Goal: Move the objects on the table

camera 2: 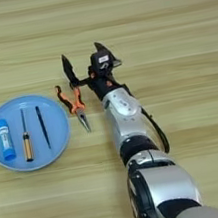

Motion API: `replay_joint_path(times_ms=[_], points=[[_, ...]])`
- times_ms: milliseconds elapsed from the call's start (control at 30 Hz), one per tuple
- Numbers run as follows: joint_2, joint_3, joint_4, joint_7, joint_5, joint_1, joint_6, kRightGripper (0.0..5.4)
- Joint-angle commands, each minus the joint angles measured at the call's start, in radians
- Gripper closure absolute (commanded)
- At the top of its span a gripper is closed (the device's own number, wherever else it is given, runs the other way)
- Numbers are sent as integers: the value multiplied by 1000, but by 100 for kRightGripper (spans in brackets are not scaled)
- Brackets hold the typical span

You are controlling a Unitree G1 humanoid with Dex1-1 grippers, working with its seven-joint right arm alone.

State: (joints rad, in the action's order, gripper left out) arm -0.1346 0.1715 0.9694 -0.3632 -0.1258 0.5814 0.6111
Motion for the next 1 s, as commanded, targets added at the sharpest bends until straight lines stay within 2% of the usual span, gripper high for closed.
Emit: replay_joint_path(times_ms=[33,267,633,1000], points=[[-9,-14,-83,-11,-7,30,-38,5],[-8,-42,-187,-64,-16,-64,-154,5],[-44,-57,-324,-104,-24,-130,-330,5],[-71,-86,-354,-107,8,-156,-390,5]])
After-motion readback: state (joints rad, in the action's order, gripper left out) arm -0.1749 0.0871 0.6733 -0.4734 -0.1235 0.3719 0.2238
